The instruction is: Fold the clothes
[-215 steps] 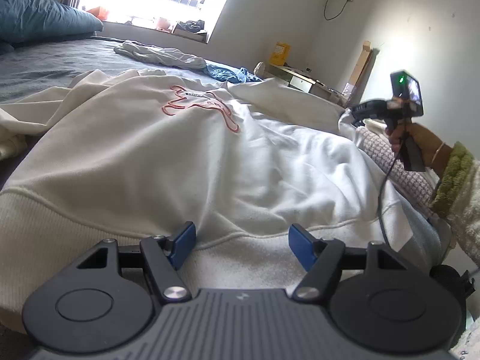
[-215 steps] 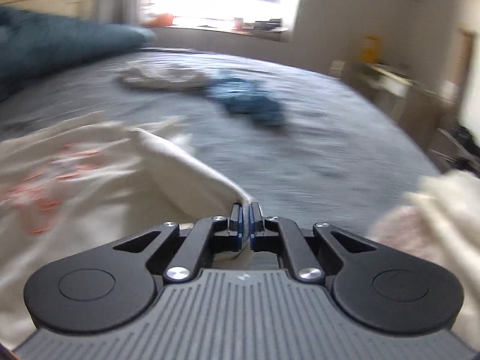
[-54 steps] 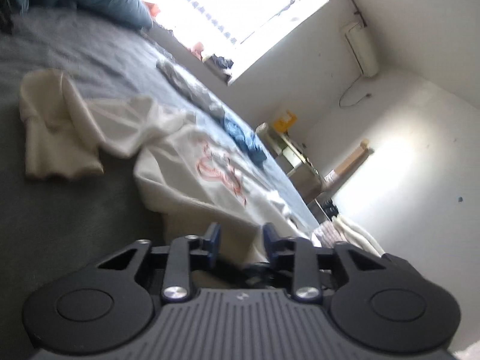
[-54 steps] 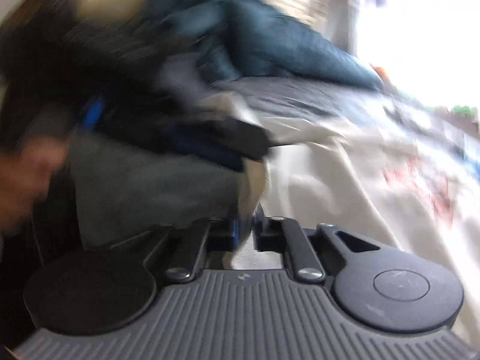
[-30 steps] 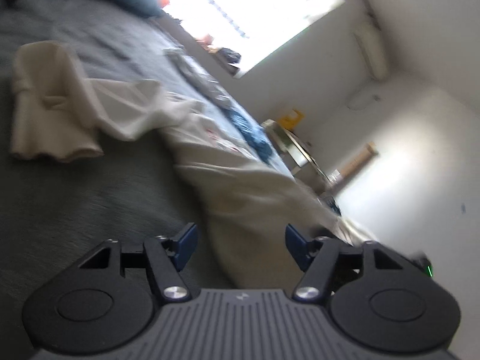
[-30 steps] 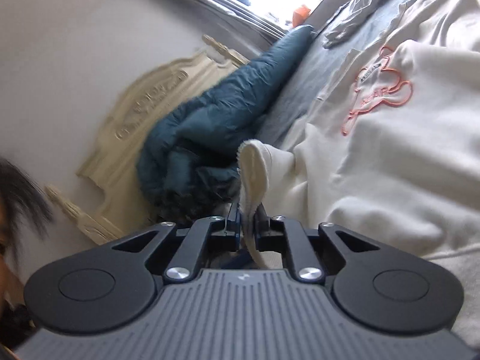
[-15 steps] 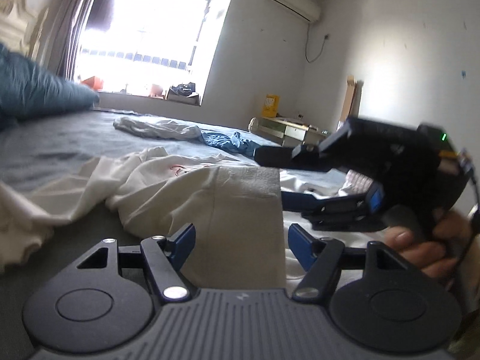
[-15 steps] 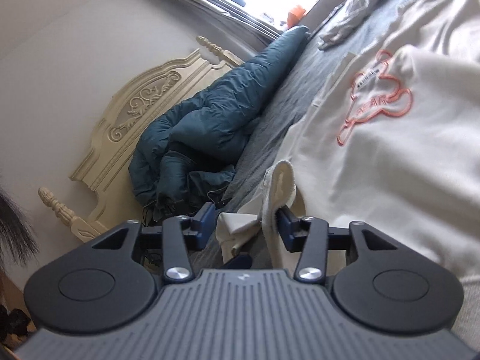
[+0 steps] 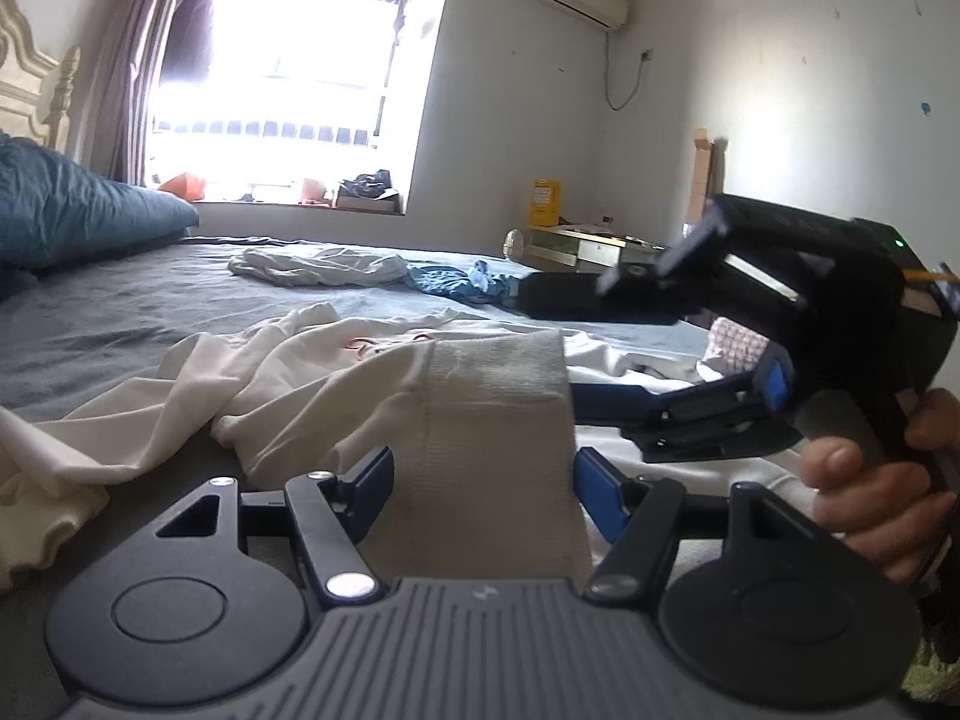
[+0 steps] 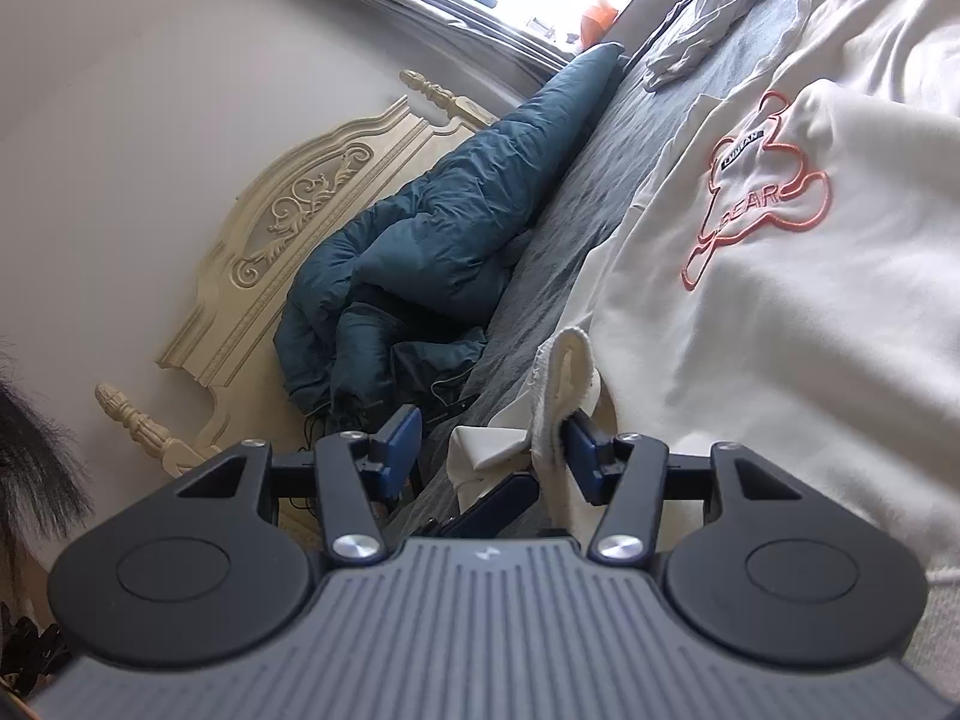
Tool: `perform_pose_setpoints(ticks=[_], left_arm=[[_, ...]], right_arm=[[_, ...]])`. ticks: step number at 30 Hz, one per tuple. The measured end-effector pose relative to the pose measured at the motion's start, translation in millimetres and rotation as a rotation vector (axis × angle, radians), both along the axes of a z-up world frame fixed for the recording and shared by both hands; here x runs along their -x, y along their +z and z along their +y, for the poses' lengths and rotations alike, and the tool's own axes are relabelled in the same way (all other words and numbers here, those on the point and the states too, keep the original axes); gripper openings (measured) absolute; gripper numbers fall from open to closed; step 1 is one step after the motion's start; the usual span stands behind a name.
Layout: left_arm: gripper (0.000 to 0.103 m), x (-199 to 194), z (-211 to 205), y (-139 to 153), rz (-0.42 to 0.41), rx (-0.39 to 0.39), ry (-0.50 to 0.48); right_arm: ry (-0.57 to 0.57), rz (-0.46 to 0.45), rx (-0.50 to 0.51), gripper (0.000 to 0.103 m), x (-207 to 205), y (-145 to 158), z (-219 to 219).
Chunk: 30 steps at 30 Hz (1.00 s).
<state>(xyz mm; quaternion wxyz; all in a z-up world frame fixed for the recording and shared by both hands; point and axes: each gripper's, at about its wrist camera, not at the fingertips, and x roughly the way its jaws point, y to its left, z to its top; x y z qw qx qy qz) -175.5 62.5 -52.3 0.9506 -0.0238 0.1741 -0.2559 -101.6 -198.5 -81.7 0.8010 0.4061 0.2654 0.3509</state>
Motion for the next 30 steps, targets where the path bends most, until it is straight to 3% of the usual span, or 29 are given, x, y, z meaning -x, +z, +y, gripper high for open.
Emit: perform_pose_setpoints(ticks=[14, 18, 24, 30], left_arm=[[0.064, -12.3, 13.4, -7.2, 0.056, 0.071, 0.022], [0.064, -11.3, 10.6, -4.6, 0.035, 0.064, 0.009], [0.065, -12.6, 6.1, -0.3, 0.004, 0.063, -0.009], [0.063, -19.7, 20.5, -2.9, 0.037, 0.141, -0.021]], right_arm=[[-0.001, -0.007, 0.000, 0.051, 9.3, -10.7, -5.2], [0.007, 0.031, -0.046, 0.051, 5.1, -17.3, -6.2], [0.056, 0.003, -0.031, 0.051, 3.6, -8.6, 5.7], [0.073, -0.015, -0.029, 0.051, 5.3, -5.8, 6.4]])
